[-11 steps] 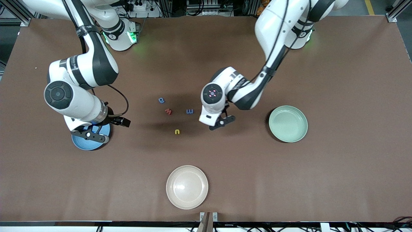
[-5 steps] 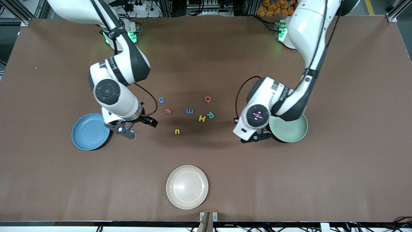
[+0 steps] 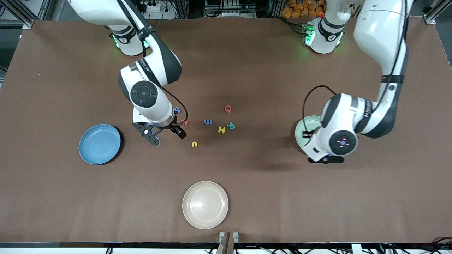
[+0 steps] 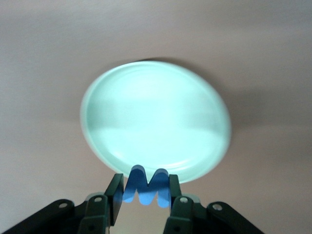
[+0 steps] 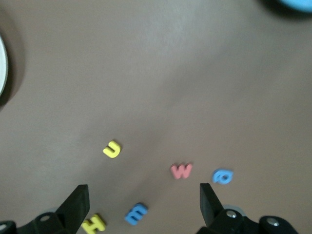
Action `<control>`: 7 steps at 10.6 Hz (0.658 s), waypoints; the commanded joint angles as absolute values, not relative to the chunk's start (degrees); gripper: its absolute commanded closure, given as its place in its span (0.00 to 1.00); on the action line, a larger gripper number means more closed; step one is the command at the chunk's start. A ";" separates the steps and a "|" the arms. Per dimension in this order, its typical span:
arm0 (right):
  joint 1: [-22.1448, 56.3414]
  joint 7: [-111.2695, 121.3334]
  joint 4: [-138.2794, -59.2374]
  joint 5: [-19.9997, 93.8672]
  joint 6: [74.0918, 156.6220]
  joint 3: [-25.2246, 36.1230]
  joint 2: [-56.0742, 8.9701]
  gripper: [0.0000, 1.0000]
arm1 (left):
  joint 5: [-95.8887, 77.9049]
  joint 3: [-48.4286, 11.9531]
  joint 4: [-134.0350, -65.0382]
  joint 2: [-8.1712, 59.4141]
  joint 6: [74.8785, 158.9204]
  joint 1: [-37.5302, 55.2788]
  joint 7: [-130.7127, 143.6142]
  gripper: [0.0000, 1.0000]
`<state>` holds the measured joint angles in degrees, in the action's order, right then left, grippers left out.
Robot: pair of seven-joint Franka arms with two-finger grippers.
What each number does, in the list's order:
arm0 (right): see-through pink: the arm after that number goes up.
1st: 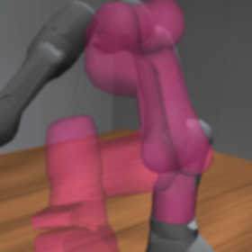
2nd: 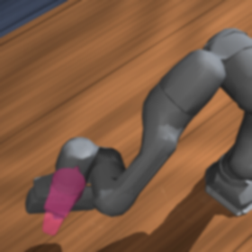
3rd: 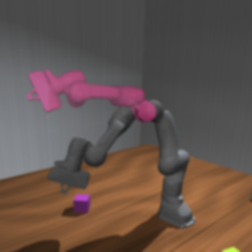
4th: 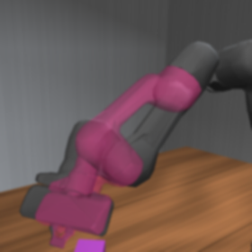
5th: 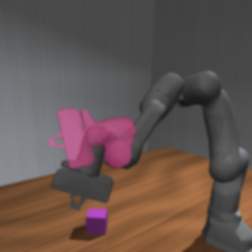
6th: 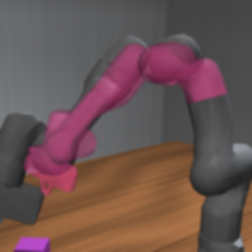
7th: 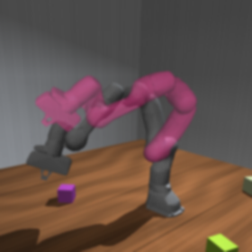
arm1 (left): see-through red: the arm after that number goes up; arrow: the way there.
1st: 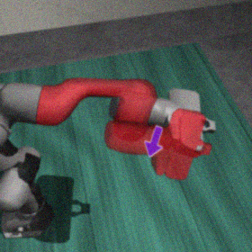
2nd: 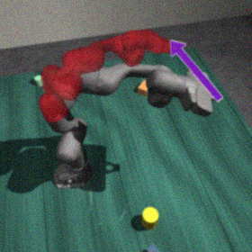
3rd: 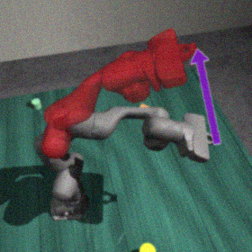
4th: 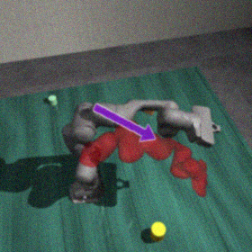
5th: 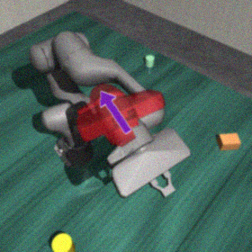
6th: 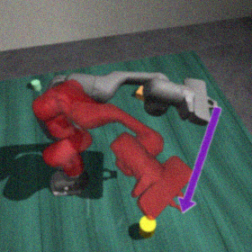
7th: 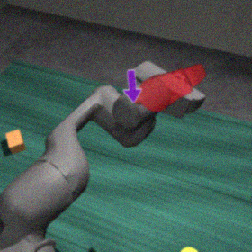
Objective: Sort upper and lower case letters into plates
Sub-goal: 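Release the M on the green plate while the right gripper lowers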
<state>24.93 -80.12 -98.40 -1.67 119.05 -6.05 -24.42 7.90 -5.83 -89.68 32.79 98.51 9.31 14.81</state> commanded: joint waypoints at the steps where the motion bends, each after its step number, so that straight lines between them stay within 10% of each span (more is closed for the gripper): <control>1: 28.81 -89.79 -103.17 -1.41 125.75 -5.80 -24.35 0.00 | 9.06 -7.03 -100.69 28.66 107.19 5.81 12.65 0.64; 3: 30.66 -96.21 -106.33 -1.41 131.28 -5.89 -24.43 0.00 | 8.96 -7.38 -102.04 28.48 108.02 6.15 14.84 0.64; 5: 32.59 -102.01 -110.89 -1.41 138.73 -5.80 -24.43 0.00 | 8.96 -9.48 -101.60 29.09 108.28 6.59 17.74 0.00; 7: 34.79 -107.20 -112.68 -1.67 144.30 -5.71 -27.31 0.00 | 8.96 -11.59 -99.59 29.35 108.28 6.85 19.77 0.00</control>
